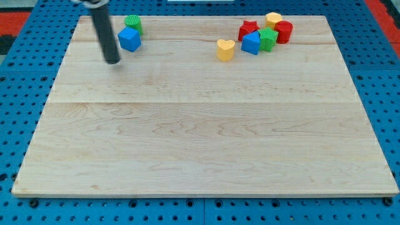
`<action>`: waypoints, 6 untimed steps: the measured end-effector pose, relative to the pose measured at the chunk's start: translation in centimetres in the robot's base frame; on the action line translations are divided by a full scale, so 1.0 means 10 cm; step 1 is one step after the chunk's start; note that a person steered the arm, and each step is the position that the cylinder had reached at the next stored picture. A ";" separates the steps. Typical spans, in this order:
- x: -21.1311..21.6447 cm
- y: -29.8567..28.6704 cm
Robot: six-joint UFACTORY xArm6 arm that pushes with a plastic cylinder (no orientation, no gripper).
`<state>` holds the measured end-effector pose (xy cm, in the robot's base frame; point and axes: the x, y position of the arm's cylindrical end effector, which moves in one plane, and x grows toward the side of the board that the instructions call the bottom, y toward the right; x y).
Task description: Push the blue cube into the yellow heart
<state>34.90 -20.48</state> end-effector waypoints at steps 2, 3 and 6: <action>-0.18 -0.53; -0.29 -0.14; -0.81 0.37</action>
<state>26.81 -16.74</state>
